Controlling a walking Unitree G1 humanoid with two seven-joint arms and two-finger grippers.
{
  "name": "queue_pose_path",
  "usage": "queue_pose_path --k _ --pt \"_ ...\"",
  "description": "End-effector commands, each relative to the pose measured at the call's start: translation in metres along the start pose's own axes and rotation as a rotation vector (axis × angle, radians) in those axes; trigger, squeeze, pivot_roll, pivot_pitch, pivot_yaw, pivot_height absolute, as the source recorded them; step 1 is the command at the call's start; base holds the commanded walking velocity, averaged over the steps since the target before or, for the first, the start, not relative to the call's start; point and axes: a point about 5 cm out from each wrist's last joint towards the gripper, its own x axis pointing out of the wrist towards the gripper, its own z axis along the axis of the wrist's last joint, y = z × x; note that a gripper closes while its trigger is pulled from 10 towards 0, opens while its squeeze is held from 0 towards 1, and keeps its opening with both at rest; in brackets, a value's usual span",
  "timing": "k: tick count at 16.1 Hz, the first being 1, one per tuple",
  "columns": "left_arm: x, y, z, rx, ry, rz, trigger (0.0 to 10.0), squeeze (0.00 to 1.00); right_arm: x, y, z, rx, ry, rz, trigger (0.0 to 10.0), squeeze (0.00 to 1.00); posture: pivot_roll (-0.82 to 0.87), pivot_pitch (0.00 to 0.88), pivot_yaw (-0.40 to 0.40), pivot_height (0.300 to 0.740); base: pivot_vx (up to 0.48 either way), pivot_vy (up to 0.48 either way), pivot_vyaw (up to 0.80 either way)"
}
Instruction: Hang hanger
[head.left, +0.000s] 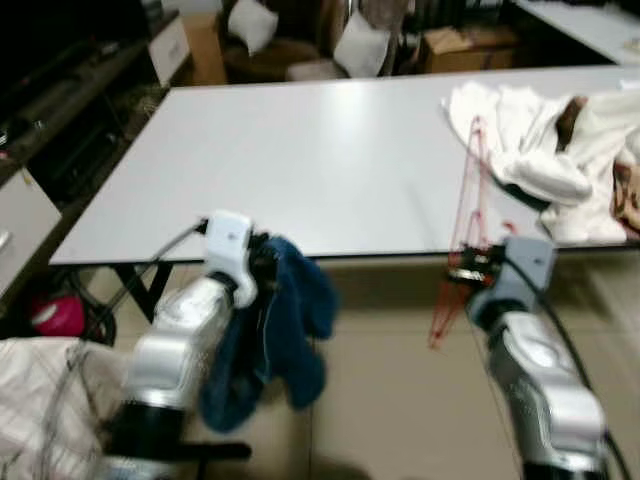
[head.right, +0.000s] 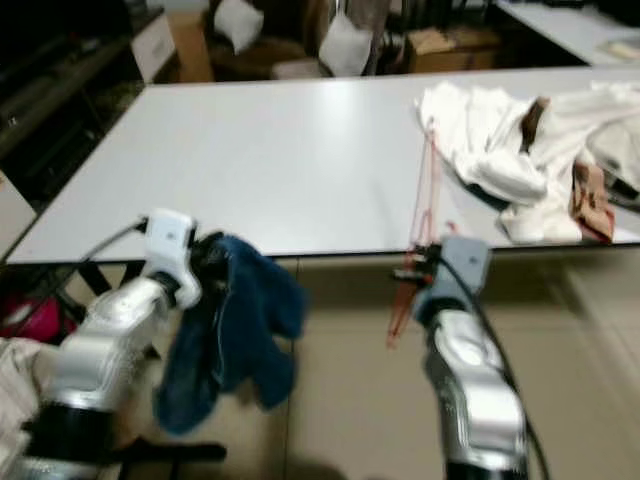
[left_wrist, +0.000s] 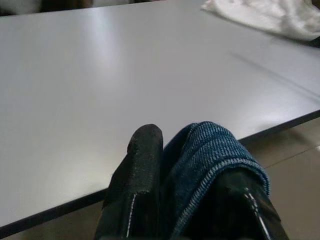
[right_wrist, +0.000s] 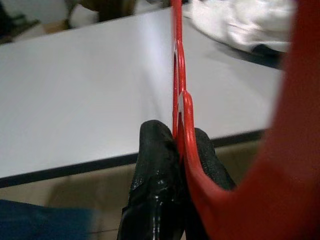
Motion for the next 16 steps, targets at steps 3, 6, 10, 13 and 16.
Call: queue_pose_path --k 3,6,10,13,16 --pt "-0.0018 0.0064 0.0084 0.025 -0.022 0.013 10.0 0.00 0.0000 0.0040 0.0030 0.012 -0.021 0.007 10.0 0.00 -0.07 0.000 0.074 0.740 0.269 0.000 0.00" --pt "-0.0012 0.0063 0.0085 0.024 -0.022 0.012 10.0 0.00 0.0003 0.0037 0.0030 0.015 -0.021 0.005 10.0 0.00 -0.07 0.000 0.075 0.740 0.269 0.000 0.00" --pt "-0.0009 0.0059 0.0088 0.024 -0.023 0.012 10.0 0.00 0.0005 0.0032 0.0031 0.017 -0.022 0.004 10.0 0.00 -0.07 0.000 0.075 0.740 0.266 0.000 0.00" --pt "-0.0008 0.0056 0.0089 0.024 -0.024 0.012 10.0 0.00 0.0005 0.0033 0.0033 0.017 -0.022 0.005 10.0 0.00 -0.07 0.000 0.074 0.740 0.269 0.000 0.00" --pt "-0.0008 0.0053 0.0089 0.024 -0.023 0.011 10.0 0.00 0.0004 0.0029 0.0034 0.019 -0.022 0.003 10.0 0.00 -0.07 0.000 0.074 0.740 0.269 0.000 0.00"
